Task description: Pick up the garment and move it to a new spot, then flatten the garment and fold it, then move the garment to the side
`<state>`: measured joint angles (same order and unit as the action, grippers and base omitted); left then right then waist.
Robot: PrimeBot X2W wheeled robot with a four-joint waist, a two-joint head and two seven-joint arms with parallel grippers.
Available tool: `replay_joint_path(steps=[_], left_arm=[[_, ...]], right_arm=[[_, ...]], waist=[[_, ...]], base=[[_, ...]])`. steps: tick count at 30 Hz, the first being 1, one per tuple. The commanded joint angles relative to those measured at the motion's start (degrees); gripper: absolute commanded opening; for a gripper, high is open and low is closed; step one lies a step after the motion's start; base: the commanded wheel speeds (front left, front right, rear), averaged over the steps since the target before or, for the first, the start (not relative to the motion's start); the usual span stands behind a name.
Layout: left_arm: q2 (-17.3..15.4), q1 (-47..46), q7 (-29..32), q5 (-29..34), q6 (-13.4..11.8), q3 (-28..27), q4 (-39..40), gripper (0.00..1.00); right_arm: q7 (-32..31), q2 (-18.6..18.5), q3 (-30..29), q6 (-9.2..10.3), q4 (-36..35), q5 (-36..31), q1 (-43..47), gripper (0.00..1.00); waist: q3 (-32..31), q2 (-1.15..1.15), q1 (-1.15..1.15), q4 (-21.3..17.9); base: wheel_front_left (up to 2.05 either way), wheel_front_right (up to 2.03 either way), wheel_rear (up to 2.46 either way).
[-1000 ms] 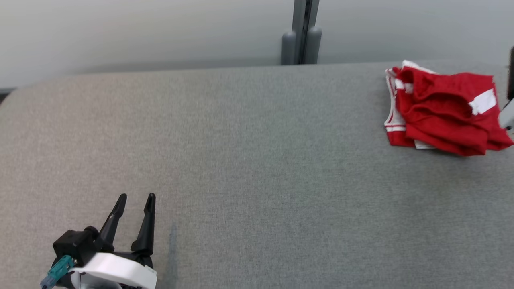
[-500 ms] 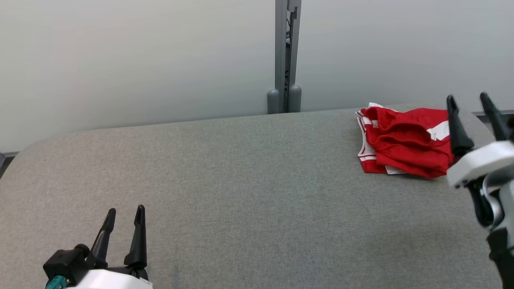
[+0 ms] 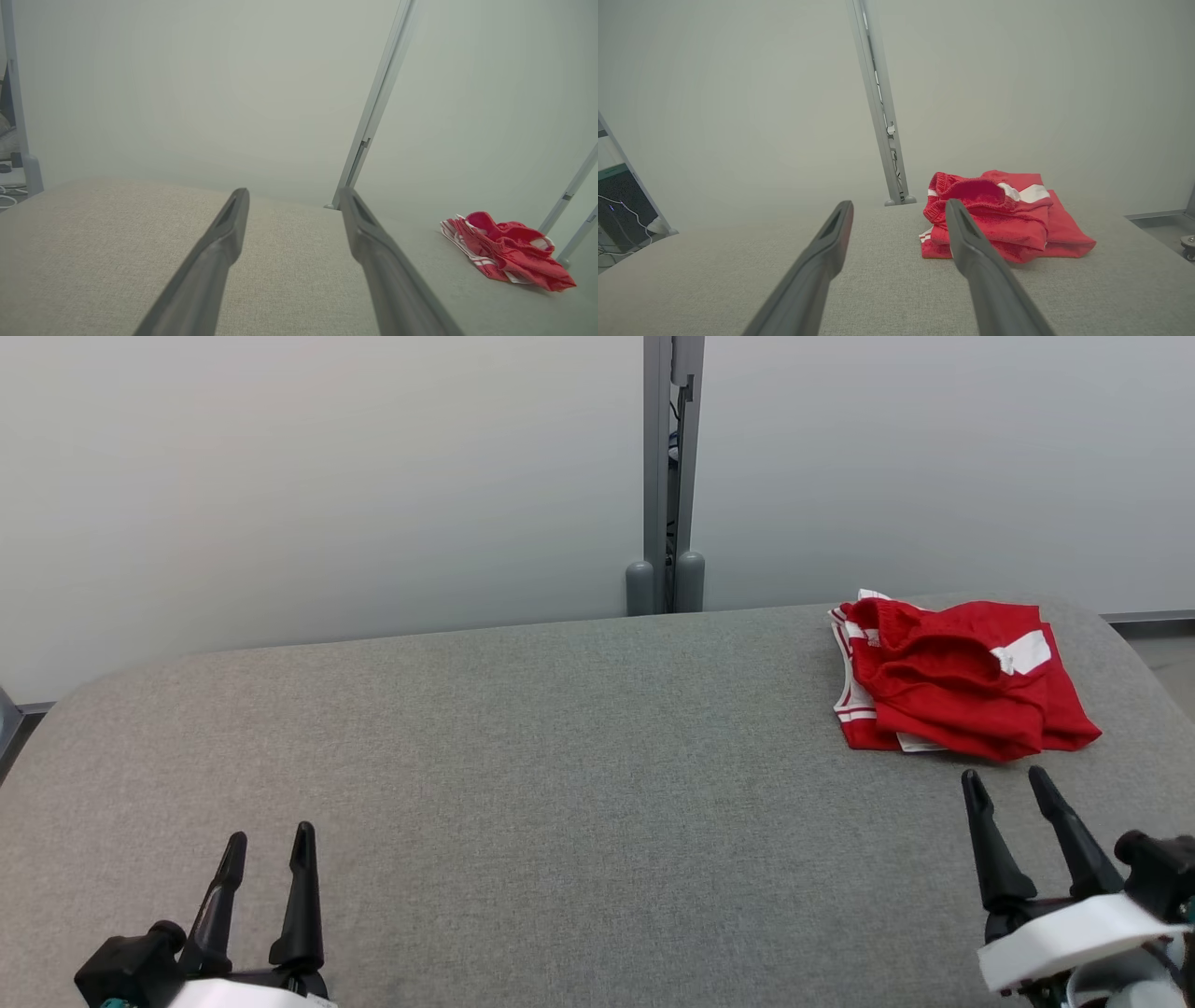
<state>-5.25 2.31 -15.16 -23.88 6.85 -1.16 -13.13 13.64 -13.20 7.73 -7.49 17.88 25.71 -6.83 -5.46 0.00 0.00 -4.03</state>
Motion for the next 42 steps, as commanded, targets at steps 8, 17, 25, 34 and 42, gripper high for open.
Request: replay_joint_path(steps=[8, 17, 25, 34, 42], left_arm=[[0.9, 2.2, 0.0, 2.9, 0.6, -1.7, 0.4, 1.0], [1.4, 2.0, 0.0, 4.0, 0.7, -1.5, -0.6, 1.0], [1.7, 1.7, 0.0, 4.1, 0.8, -1.1, -1.6, 1.0], [1.7, 1.4, 0.0, 3.8, 0.8, -0.7, -2.7, 1.0], [2.9, 3.1, 1.0, 2.0, 0.5, -1.5, -5.1, 0.0]], right_arm=[[1.5, 4.6, -2.8, -0.03, -2.5, -3.5, 6.0, 1.0], [1.7, 5.4, -2.5, -0.03, -3.2, -5.3, 5.6, 1.0], [1.7, 5.8, -2.4, -0.03, -3.8, -5.8, 5.8, 1.0], [1.6, 5.8, -1.7, -0.03, -3.7, -5.7, 6.2, 1.0], [0.6, 6.7, -1.0, 0.0, -1.3, -3.4, 7.4, 0.0]], waist=[[0.0, 0.0, 0.0, 0.1], [0.0, 0.0, 0.0, 0.3], [-0.2, 0.0, 0.0, 0.5], [-0.2, 0.0, 0.0, 0.6], [-0.1, 0.0, 0.0, 0.6]], base=[[0.0, 0.0, 0.0], [0.0, 0.0, 0.0], [0.0, 0.0, 0.0], [0.0, 0.0, 0.0], [0.0, 0.0, 0.0]])
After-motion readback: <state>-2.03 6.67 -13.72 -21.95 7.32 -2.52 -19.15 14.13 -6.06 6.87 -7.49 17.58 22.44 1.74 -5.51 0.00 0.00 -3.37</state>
